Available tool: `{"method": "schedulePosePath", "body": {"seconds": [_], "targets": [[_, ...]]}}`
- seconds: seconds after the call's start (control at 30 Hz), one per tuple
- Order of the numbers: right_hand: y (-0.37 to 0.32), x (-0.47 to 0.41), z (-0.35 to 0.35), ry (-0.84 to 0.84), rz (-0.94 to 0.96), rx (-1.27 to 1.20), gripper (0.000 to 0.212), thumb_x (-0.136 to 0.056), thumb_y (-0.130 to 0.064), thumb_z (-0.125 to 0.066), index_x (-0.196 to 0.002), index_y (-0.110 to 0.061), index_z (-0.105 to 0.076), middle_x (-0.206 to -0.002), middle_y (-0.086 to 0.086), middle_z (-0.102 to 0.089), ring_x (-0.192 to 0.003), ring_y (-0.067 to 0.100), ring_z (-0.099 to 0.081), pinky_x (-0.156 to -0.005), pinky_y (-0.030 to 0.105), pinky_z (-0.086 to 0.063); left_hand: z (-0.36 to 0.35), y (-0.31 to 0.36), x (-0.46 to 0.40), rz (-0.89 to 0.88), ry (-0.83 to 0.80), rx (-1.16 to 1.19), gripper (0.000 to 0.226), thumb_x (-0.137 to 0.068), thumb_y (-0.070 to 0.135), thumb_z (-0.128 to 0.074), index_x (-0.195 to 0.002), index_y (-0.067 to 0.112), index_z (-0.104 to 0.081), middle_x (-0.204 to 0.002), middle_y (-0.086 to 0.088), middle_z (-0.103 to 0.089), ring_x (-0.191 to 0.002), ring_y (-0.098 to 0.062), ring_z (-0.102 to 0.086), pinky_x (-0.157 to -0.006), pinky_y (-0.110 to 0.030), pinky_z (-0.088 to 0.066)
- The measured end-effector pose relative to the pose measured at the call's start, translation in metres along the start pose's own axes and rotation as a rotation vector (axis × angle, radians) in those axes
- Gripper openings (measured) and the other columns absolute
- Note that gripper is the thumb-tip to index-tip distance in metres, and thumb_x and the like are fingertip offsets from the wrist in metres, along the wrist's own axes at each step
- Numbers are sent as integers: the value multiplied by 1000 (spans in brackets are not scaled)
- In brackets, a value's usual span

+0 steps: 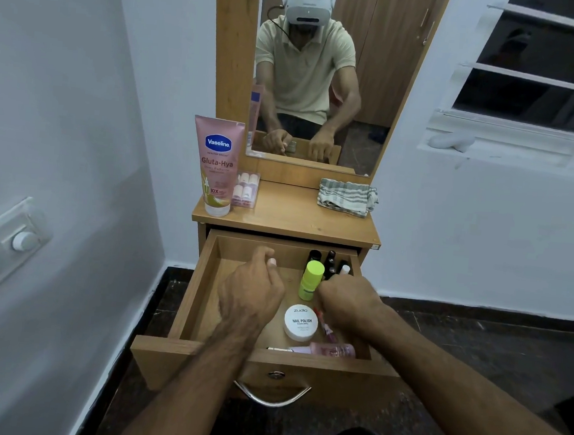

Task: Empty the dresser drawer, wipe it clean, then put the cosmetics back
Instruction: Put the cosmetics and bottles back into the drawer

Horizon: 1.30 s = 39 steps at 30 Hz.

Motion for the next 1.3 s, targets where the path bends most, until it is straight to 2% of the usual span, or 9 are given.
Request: {"method": "schedulePosePath", "body": {"seconds": [0.17, 0.47, 0.57, 0.67, 0.77, 0.87, 1.0, 1.13, 1.3], "targets": [[-12, 6, -13, -81, 2, 21, 23, -97, -28, -63, -113, -11, -62, -107, 7, -70, -94, 24, -67, -68, 33, -45, 1, 2, 0, -2, -5, 6, 31, -106, 35, -39, -132, 26, -53, -83, 11, -59, -79, -11, -56, -75, -31, -52], [-4, 8, -16, -58, -121, -119, 21, -94, -32, -63, -109, -16, -66, -92, 2, -66, -78, 19, -57, -68, 33, -52, -3, -1, 0, -22, -24, -32, 28, -103, 33, -43, -129, 28, -53, -80, 10, -62, -77, -12, -60, -69, -29, -47], [9, 11, 4, -30, -158, -164, 26, -91, -42, -66, -106, -20, -65, -95, 1, -65, -83, 19, -57, -76, 34, -53, -7, -1, -2, -50, -62, -50, 26, -101, 33, -45, -124, 28, -56, -86, 9, -68, -78, -12, -61, -67, -29, -46], [24, 8, 23, -28, -189, -209, 28, -87, -50, -68, -100, -25, -68, -97, -1, -68, -88, 19, -61, -72, 32, -48, -10, -3, -3, -57, -98, -62, 23, -100, 33, -47, -120, 28, -58, -94, 8, -72, -85, -15, -66, -73, -33, -53], [34, -1, 29, -31, -206, -302, 21, -81, -44, -75, -95, -28, -71, -97, -4, -69, -92, 19, -64, -69, 31, -49, -16, -8, -4, -48, -184, -94, 16, -97, 34, -50, -109, 30, -61, -95, 8, -72, -90, -17, -66, -76, -33, -53], [38, -9, 27, -24, -188, -405, 10, -82, -31, -77, -83, -30, -67, -98, -7, -70, -89, 16, -64, -73, 36, -56, -28, -11, -3, -58, -396, -184, 16, -91, 36, -55, -101, 31, -66, -101, 7, -71, -99, -21, -65, -84, -34, -54], [34, -12, 24, 50, -181, -480, 27, -80, -15, -73, -72, -34, -56, -90, -9, -65, -86, 15, -62, -70, 33, -53, -39, -10, 0, -95, -534, -239, 16, -87, 32, -59, -97, 35, -71, -105, 13, -71, -99, -16, -65, -84, -32, -53], [28, -10, 16, 96, -181, -535, 31, -80, -12, -70, -75, -34, -50, -87, -8, -65, -87, 18, -63, -72, 36, -55, -43, -13, -1, -120, -562, -247, 22, -86, 31, -58, -101, 39, -72, -111, 12, -71, -102, -17, -65, -81, -28, -49], [22, -7, 8, 122, -164, -561, 26, -84, -16, -70, -96, -32, -52, -91, -4, -68, -83, 21, -64, -73, 42, -58, -46, -15, -2, -125, -602, -240, 28, -88, 31, -58, -111, 41, -70, -121, 11, -68, -109, -17, -62, -86, -30, -50]]}}
Point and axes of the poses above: each hand's wrist, its own x-axis away from the middle knuckle, its own z-axis out of the back of the hand, y = z × x, the point moved 3 cm from there along -x, towards the middle knuckle
